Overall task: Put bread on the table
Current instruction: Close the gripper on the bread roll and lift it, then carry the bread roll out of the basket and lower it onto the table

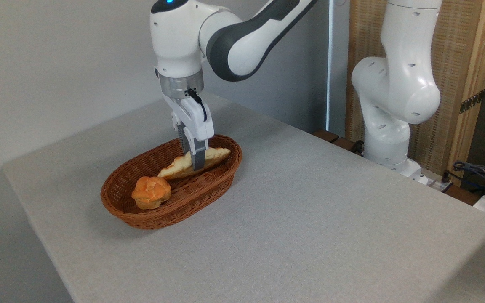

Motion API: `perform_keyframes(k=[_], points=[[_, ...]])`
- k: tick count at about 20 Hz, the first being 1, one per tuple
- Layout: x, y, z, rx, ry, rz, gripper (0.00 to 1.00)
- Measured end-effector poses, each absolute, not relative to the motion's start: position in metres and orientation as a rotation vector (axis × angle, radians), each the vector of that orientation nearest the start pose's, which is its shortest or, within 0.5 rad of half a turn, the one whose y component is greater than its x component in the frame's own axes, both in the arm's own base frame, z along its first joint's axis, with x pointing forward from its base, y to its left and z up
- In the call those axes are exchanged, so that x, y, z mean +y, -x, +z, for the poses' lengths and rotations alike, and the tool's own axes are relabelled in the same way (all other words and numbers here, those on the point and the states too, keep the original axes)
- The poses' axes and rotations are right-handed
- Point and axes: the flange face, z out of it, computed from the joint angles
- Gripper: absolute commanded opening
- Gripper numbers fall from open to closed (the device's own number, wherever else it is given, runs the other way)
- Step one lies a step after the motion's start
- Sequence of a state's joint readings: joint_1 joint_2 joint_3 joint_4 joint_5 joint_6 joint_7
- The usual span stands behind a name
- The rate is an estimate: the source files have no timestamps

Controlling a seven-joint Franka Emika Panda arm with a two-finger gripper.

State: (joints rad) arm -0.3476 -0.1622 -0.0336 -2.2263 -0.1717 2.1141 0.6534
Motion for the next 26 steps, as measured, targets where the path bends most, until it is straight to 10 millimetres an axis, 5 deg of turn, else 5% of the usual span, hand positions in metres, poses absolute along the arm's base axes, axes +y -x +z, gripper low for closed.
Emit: perform_keyframes(k=[6, 13, 18, 24, 26], points=[[-0.158, -0.485, 0.504, 1.416, 2.979, -0.12, 0.46], [-0.08, -0.509, 0.555, 1.383, 2.953, -0.15, 0.46], [-0.009, -0.53, 0.544, 1.384, 2.923, -0.233, 0.48], [-0.008, -0.566, 0.499, 1.329, 2.873, -0.281, 0.76], [-0.009, -0.573, 0.488, 1.32, 2.863, -0.286, 0.94]])
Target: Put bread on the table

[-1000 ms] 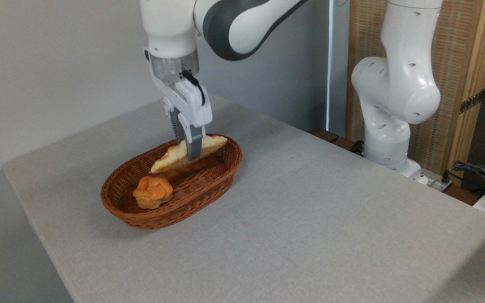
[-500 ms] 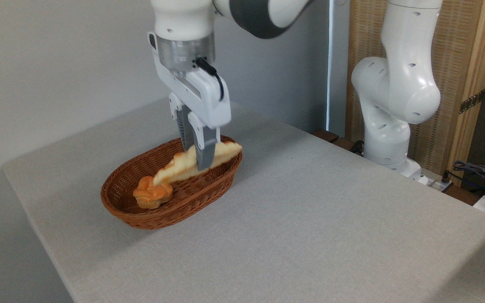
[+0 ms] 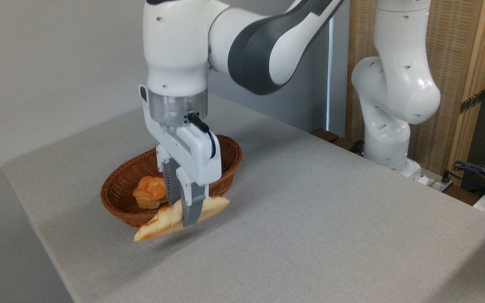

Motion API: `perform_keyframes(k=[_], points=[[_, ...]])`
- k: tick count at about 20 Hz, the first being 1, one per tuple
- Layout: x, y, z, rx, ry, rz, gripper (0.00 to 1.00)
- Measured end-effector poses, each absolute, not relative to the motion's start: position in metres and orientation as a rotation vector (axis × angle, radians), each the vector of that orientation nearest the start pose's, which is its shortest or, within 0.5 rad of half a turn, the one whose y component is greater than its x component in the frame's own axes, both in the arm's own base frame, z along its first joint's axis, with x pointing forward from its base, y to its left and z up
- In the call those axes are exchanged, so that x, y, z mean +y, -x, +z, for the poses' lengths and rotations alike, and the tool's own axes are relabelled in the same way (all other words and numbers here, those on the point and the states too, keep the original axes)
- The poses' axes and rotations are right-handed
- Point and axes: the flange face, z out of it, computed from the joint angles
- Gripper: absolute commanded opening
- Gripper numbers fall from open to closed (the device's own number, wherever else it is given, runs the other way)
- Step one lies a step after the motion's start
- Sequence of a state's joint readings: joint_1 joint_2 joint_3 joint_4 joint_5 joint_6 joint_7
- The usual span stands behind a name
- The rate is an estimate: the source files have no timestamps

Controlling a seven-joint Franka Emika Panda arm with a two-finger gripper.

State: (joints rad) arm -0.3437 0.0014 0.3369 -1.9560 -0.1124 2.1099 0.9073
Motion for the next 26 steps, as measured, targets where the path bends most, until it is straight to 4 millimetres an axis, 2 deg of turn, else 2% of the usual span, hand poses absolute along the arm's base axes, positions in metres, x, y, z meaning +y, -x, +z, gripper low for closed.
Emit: perform_keyframes(k=[1, 9, 14, 16, 19, 22, 26], points=[[-0.009, -0.575, 0.484, 1.317, 2.86, -0.286, 0.99], [-0.009, -0.576, 0.48, 1.313, 2.861, -0.282, 1.0], [-0.004, -0.575, 0.486, 1.296, 2.863, -0.301, 1.0], [0.001, -0.571, 0.502, 1.273, 2.872, -0.331, 1.0], [-0.002, -0.556, 0.54, 1.228, 2.93, -0.326, 1.0], [-0.02, -0.544, 0.576, 1.202, 2.972, -0.278, 1.0], [-0.046, -0.537, 0.6, 1.155, 3.005, -0.212, 1.0]])
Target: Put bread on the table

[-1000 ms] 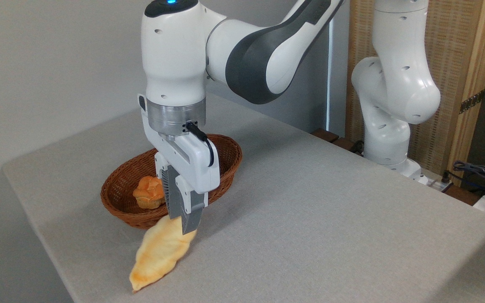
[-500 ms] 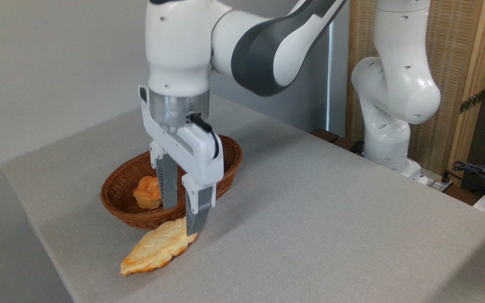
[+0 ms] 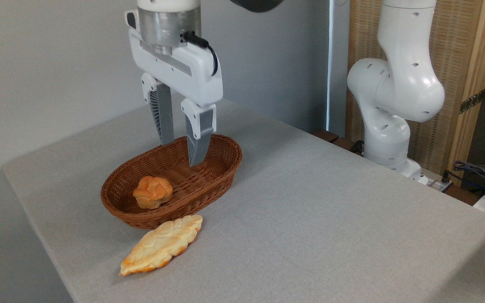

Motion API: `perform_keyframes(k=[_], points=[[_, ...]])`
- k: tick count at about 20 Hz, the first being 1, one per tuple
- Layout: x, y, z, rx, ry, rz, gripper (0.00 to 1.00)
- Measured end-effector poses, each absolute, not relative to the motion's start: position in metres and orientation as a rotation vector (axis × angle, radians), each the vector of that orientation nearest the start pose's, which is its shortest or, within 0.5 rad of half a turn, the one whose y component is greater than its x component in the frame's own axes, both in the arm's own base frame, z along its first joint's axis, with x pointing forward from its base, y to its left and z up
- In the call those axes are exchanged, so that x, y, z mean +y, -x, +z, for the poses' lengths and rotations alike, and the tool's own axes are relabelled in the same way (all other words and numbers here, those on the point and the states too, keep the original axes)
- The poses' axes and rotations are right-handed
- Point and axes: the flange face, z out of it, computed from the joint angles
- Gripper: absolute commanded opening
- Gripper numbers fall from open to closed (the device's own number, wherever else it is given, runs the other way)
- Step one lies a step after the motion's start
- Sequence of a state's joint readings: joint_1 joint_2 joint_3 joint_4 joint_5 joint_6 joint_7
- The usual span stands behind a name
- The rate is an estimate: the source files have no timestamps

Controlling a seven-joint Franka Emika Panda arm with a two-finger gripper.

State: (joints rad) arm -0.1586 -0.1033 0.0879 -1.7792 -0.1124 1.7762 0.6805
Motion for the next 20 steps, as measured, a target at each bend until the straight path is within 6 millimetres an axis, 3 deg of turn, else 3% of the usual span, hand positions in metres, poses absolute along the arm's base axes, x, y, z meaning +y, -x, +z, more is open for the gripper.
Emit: perform_keyframes(k=[5, 12, 20], points=[[-0.041, -0.541, 0.619, 1.126, 3.025, -0.171, 1.0], [-0.036, -0.548, 0.623, 1.122, 3.036, -0.114, 1.0], [-0.053, -0.549, 0.621, 1.171, 2.952, -0.071, 1.0]])
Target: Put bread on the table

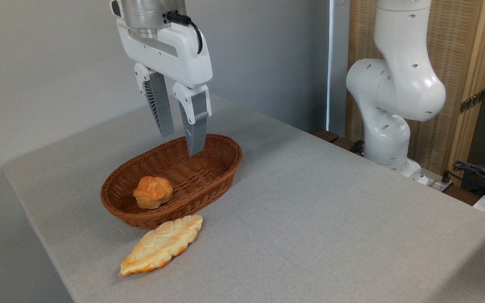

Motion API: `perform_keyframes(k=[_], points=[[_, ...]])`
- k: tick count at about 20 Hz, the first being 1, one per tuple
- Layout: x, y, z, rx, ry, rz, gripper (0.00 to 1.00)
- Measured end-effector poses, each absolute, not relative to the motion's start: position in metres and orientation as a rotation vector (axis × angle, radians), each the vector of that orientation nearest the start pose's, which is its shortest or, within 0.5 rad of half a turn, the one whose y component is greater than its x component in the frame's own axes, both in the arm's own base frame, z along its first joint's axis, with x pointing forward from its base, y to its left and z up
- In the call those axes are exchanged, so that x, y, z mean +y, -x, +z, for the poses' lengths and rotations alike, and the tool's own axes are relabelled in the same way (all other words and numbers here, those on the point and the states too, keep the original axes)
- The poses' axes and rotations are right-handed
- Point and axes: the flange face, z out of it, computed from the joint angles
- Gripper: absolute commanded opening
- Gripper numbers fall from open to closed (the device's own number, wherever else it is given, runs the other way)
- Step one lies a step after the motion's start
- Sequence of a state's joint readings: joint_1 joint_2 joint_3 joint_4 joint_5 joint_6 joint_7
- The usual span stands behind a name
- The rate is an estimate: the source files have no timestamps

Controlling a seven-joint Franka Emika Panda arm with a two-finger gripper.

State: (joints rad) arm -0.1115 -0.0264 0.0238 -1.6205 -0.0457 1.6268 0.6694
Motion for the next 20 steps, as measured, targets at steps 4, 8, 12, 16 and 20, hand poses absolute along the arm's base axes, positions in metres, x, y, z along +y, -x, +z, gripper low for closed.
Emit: perform_keyframes(k=[4, 8, 12, 16, 20], points=[[-0.0501, -0.5484, 0.6197, 1.165, 2.957, -0.057, 1.0], [-0.0481, -0.5453, 0.6171, 1.165, 2.967, -0.011, 1.0], [-0.0464, -0.5455, 0.6167, 1.169, 2.941, 0.002, 1.0], [-0.0471, -0.546, 0.6154, 1.176, 2.925, 0.012, 1.0], [-0.0471, -0.5461, 0.6154, 1.179, 2.924, 0.012, 1.0]])
